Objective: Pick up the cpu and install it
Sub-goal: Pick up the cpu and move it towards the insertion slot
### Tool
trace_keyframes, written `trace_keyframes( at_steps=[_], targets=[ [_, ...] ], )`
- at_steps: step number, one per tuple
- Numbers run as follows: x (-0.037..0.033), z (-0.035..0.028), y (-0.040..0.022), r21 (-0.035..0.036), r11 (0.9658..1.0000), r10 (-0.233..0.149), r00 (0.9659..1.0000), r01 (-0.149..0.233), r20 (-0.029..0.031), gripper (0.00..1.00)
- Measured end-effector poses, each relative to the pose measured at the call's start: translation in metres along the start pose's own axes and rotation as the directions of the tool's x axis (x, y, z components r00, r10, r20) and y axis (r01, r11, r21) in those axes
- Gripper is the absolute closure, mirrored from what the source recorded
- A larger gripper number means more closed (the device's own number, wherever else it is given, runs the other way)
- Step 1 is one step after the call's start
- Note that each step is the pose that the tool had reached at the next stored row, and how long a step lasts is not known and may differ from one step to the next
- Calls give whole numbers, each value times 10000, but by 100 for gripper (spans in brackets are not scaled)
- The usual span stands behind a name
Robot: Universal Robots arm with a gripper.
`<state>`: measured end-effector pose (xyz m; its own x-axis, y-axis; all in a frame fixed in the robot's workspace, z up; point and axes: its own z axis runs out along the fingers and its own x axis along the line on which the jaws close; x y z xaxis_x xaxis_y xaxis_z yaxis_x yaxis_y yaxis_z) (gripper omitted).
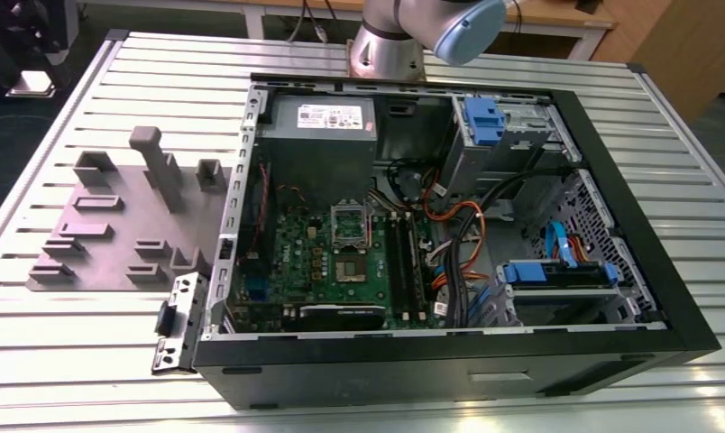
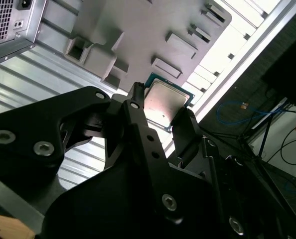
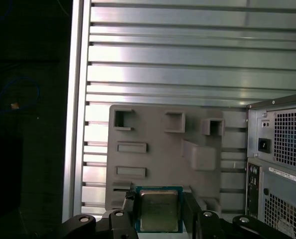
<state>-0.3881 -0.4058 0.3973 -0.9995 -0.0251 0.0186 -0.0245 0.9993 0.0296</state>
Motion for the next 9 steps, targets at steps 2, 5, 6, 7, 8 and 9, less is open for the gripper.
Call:
trace_keyframes(
  at_steps=[2,5,6,7,8,9],
  targets=[
    [-8,0,0,-1,10000,1,10000,-1,0,53],
    [-17,0,0,0,10000,1,10000,-1,0,53],
    [-19,0,0,0,10000,1,10000,-1,0,53],
    [-22,0,0,0,10000,1,10000,-1,0,53],
    [-25,-1,0,0,10000,1,10000,-1,0,53],
    [-28,0,-1,0,10000,0,10000,0,0,53]
  ],
)
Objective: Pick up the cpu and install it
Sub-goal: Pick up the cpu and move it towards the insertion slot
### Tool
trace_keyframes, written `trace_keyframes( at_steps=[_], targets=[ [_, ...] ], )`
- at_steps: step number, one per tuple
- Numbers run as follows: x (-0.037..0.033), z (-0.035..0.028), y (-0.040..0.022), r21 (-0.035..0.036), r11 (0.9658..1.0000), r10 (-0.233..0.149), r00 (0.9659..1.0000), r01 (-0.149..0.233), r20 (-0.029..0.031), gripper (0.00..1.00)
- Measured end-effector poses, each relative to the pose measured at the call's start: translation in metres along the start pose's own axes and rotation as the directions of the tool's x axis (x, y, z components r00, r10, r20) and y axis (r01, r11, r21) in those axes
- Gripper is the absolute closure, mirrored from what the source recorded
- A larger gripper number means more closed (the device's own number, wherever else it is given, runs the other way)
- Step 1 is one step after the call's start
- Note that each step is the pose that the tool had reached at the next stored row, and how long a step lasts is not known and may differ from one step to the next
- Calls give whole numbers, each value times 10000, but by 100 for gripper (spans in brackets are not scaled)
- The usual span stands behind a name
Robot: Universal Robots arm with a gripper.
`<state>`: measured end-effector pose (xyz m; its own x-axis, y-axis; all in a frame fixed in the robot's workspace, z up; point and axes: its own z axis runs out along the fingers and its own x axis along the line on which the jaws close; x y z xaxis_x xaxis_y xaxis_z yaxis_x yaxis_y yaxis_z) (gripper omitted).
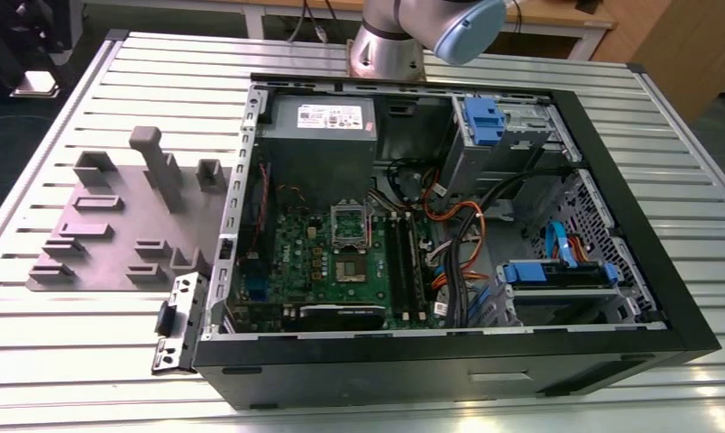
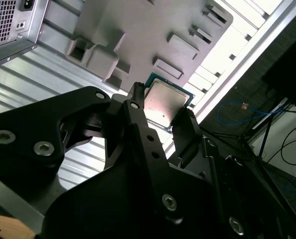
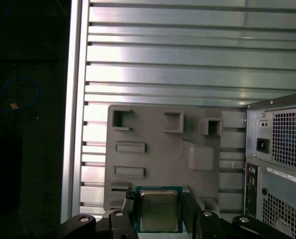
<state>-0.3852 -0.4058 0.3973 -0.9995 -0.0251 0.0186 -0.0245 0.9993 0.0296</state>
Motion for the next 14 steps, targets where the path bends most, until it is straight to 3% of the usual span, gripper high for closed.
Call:
trace_keyframes(
  at_steps=[14],
  targets=[
    [-56,-1,-1,0,10000,1,10000,-1,0,53]
  ],
)
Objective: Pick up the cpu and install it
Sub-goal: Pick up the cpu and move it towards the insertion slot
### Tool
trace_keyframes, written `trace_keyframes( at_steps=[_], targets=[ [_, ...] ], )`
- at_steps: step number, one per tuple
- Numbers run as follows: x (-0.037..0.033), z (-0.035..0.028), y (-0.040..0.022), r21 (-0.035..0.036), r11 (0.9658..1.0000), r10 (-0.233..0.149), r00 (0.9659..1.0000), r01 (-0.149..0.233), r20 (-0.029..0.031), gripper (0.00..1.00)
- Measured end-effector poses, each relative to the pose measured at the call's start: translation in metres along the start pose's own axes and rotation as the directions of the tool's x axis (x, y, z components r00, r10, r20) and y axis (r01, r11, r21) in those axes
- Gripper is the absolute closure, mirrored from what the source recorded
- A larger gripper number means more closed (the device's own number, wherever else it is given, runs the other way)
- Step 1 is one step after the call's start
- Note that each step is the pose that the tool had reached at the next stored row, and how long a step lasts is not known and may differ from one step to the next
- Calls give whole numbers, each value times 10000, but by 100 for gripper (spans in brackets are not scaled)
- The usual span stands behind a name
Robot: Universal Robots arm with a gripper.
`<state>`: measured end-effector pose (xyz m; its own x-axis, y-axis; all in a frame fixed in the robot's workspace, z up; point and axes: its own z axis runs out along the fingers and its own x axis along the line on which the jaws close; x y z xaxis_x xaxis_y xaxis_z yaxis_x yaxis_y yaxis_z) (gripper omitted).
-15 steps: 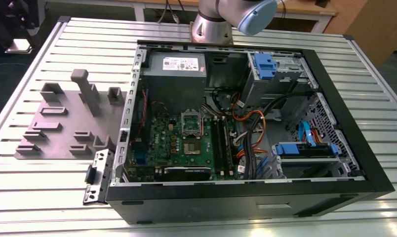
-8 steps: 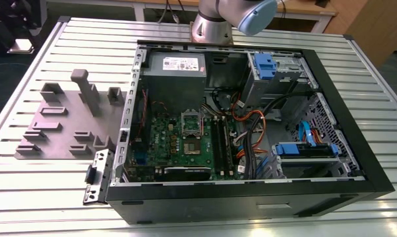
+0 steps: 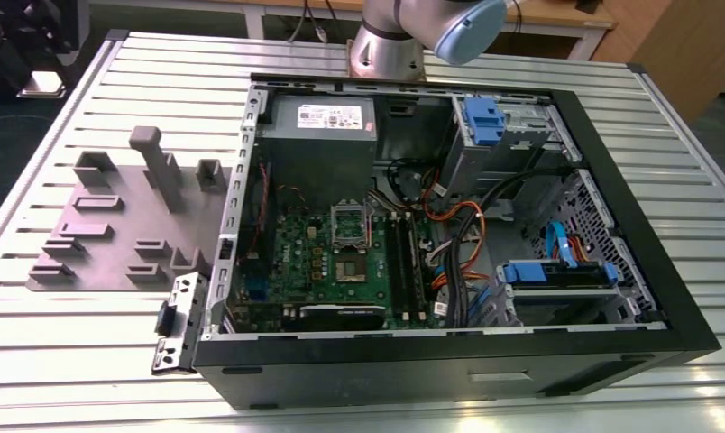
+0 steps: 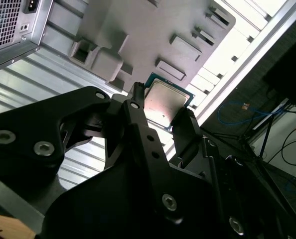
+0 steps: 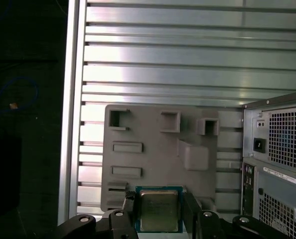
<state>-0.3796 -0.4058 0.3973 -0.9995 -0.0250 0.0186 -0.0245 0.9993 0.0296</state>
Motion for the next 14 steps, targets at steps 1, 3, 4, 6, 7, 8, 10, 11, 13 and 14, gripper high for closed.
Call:
trace_keyframes(
  at_steps=[1,3,4,6,7,8,10,11,13,14],
  targets=[
    [-3,0,0,0,10000,0,10000,0,1,53],
    [-7,0,0,0,10000,0,10000,0,0,53],
    [-10,0,0,0,10000,0,10000,0,-1,53],
    [-16,0,0,0,10000,0,10000,0,0,53],
    [-20,0,0,0,10000,0,10000,0,0,53],
    [-25,0,-1,0,10000,-1,10000,1,0,53],
    [-38,0,-1,-1,10000,0,10000,0,1,53],
    [-44,-1,-1,0,10000,0,10000,0,0,53],
    [-56,-1,-1,0,10000,0,10000,0,0,53],
    [-62,-1,-2,0,10000,0,10000,0,1,53]
  ],
)
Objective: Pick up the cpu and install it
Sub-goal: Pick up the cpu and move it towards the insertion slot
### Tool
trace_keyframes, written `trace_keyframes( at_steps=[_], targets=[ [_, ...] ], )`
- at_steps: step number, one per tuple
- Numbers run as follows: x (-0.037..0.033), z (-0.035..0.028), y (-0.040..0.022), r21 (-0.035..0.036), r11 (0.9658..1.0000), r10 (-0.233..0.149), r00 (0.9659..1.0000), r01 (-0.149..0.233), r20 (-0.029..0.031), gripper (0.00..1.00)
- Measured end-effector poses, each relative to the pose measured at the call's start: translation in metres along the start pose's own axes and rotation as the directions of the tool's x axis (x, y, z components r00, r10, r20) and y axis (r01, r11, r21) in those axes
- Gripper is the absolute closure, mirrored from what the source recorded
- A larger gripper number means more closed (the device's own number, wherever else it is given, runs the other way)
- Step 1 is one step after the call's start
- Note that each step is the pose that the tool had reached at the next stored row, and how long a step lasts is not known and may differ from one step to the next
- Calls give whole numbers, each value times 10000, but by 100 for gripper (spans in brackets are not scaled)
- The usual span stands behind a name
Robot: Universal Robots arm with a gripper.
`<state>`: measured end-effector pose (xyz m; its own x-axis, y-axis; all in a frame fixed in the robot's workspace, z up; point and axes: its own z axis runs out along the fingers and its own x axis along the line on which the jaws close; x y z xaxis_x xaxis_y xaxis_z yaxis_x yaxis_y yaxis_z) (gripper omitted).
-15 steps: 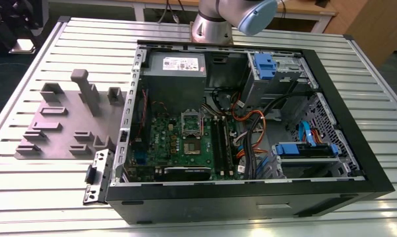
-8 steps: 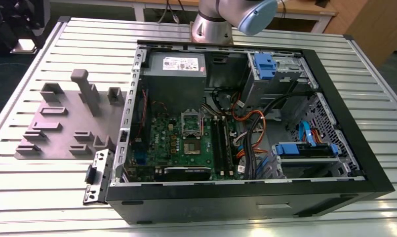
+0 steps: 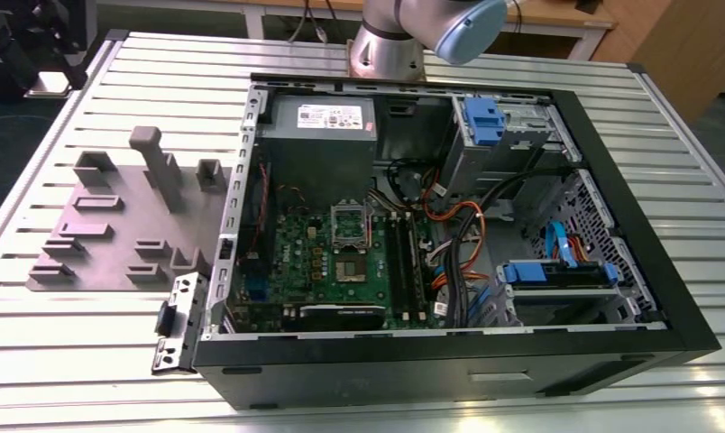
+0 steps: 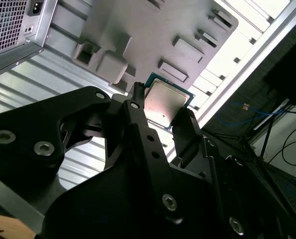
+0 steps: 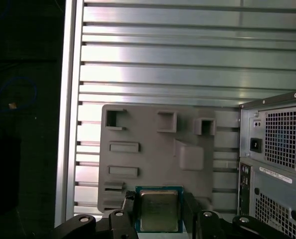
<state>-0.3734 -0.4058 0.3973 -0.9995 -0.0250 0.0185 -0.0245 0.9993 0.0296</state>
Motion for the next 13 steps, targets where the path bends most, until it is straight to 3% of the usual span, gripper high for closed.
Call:
trace_keyframes(
  at_steps=[13],
  targets=[
    [-70,-1,-2,0,10000,0,10000,0,0,53]
  ],
)
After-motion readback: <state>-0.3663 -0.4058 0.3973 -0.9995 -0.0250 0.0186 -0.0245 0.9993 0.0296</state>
